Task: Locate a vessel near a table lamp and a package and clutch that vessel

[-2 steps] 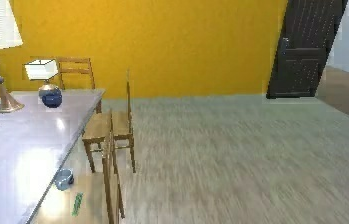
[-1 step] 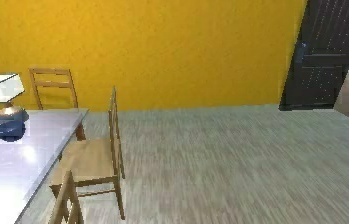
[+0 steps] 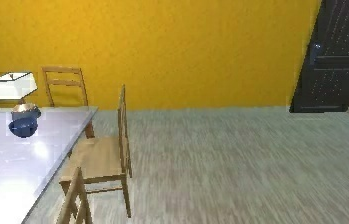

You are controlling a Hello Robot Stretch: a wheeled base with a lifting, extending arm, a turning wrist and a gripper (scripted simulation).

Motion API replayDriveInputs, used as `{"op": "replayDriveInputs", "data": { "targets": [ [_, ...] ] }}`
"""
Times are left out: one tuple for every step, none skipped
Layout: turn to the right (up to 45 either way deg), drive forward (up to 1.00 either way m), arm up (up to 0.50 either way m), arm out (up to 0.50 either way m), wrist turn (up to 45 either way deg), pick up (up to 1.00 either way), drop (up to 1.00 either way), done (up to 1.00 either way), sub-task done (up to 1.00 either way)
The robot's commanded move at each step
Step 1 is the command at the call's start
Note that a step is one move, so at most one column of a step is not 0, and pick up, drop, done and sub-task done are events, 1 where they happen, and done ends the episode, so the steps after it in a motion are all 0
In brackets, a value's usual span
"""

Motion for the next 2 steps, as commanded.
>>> {"op": "replayDriveInputs", "data": {
  "targets": [
    [45.0, 0.00, 0.00, 0.00, 0.0, 0.00, 0.00, 0.00, 0.00],
    [45.0, 0.00, 0.00, 0.00, 0.0, 0.00, 0.00, 0.00, 0.00]
  ]
}}
